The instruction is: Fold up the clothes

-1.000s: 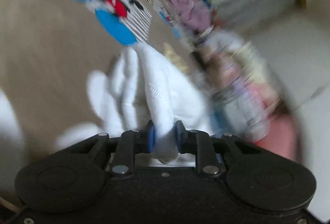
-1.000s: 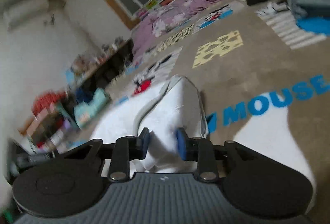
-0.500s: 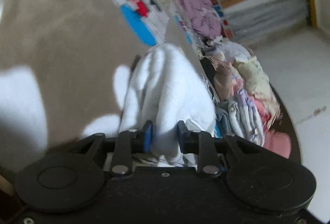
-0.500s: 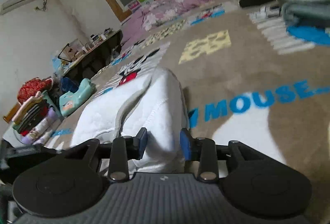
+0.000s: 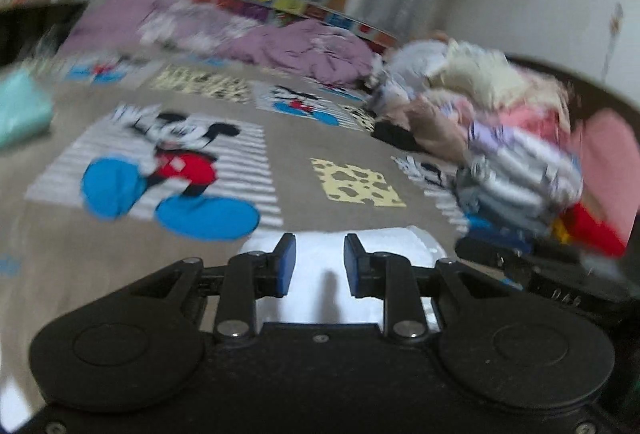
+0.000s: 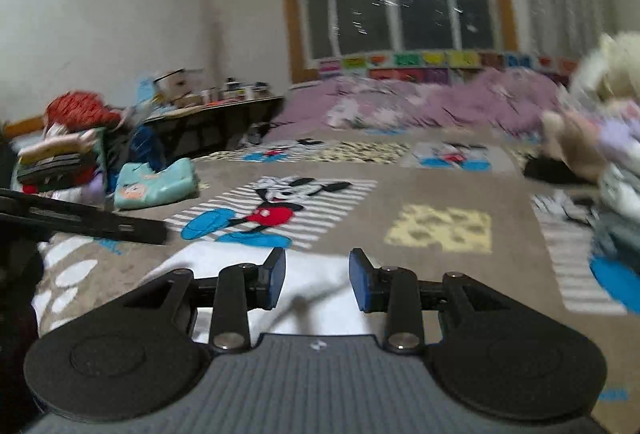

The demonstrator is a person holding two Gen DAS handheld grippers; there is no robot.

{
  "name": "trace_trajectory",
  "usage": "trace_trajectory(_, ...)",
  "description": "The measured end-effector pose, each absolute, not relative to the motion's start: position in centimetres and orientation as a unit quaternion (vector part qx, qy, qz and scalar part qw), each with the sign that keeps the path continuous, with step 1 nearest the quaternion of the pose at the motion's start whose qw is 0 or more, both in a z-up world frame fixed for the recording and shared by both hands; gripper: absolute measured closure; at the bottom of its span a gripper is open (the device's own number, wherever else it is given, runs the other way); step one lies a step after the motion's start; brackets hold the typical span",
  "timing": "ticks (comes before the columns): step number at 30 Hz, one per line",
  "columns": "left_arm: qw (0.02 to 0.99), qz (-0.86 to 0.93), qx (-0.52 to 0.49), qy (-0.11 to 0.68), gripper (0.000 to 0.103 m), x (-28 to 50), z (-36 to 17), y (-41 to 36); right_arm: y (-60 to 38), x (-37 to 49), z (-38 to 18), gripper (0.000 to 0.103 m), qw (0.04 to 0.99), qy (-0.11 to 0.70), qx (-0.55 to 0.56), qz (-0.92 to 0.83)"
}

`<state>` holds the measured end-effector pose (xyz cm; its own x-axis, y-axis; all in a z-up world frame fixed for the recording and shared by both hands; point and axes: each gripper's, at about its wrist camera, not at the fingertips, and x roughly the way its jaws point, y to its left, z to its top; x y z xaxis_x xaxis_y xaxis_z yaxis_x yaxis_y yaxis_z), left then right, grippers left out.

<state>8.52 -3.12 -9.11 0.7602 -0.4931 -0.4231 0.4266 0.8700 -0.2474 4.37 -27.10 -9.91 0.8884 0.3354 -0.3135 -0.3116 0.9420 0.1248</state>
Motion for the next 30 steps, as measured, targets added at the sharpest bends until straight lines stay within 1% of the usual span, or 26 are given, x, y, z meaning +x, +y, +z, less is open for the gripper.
trace_trajectory(3,0.936,-0.240,-0.037,0.253,0.080,9.5,-11.0,-4.6,-26.1,6.1,-10.2,0.067,0.966,0.180,0.023,0.184)
trace_trajectory(6,0.935,-0.230,-0.031,0.269,0.077,10.1,-12.9,-5.3,-25.8,7.7,-12.2,0.068,0.958,0.224,0.011,0.180)
trace_trajectory(7,0.935,-0.224,-0.039,0.271,0.076,10.0,-13.6,-5.1,-25.8,7.9,-12.8,0.067,0.956,0.232,0.016,0.180)
trace_trajectory(8,0.936,-0.221,-0.039,0.270,0.076,9.7,-14.0,-5.1,-26.0,8.0,-13.1,0.063,0.955,0.237,0.022,0.180)
trace_trajectory(9,0.938,-0.219,-0.034,0.266,0.076,9.3,-14.2,-5.3,-26.1,8.1,-13.4,0.063,0.953,0.241,0.028,0.180)
trace_trajectory(15,0.949,-0.199,-0.011,0.243,0.076,8.1,-15.3,-6.3,-26.1,7.6,-14.3,0.062,0.955,0.232,0.036,0.181)
trace_trajectory(20,0.954,-0.194,0.015,0.227,0.076,7.6,-15.2,-6.9,-26.1,7.2,-14.4,0.062,0.957,0.228,0.037,0.176)
trace_trajectory(23,0.952,-0.198,0.014,0.234,0.076,7.4,-14.7,-6.7,-26.2,6.2,-13.9,0.062,0.957,0.230,0.039,0.172)
trace_trajectory(24,0.949,-0.202,0.005,0.241,0.074,7.3,-14.3,-6.5,-26.2,5.8,-13.7,0.062,0.957,0.229,0.040,0.170)
trace_trajectory(25,0.947,-0.205,-0.004,0.248,0.066,7.2,-13.9,-6.3,-26.4,5.2,-13.5,0.062,0.958,0.229,0.045,0.168)
trace_trajectory(26,0.943,-0.212,-0.012,0.255,0.060,7.0,-13.4,-6.0,-26.6,4.6,-13.2,0.061,0.958,0.228,0.051,0.164)
trace_trajectory(27,0.940,-0.220,-0.017,0.260,0.047,6.7,-12.9,-5.8,-26.8,4.1,-13.0,0.060,0.959,0.227,0.059,0.161)
trace_trajectory(28,0.939,-0.224,-0.020,0.260,0.040,6.2,-12.5,-5.6,-27.2,3.4,-12.7,0.058,0.959,0.226,0.073,0.155)
trace_trajectory(29,0.940,-0.222,-0.027,0.257,0.037,5.8,-12.1,-5.3,-27.6,2.8,-12.4,0.052,0.960,0.223,0.088,0.147)
trace_trajectory(30,0.942,-0.218,-0.037,0.253,0.032,5.5,-11.7,-4.9,-28.2,2.3,-12.1,0.043,0.960,0.220,0.105,0.137)
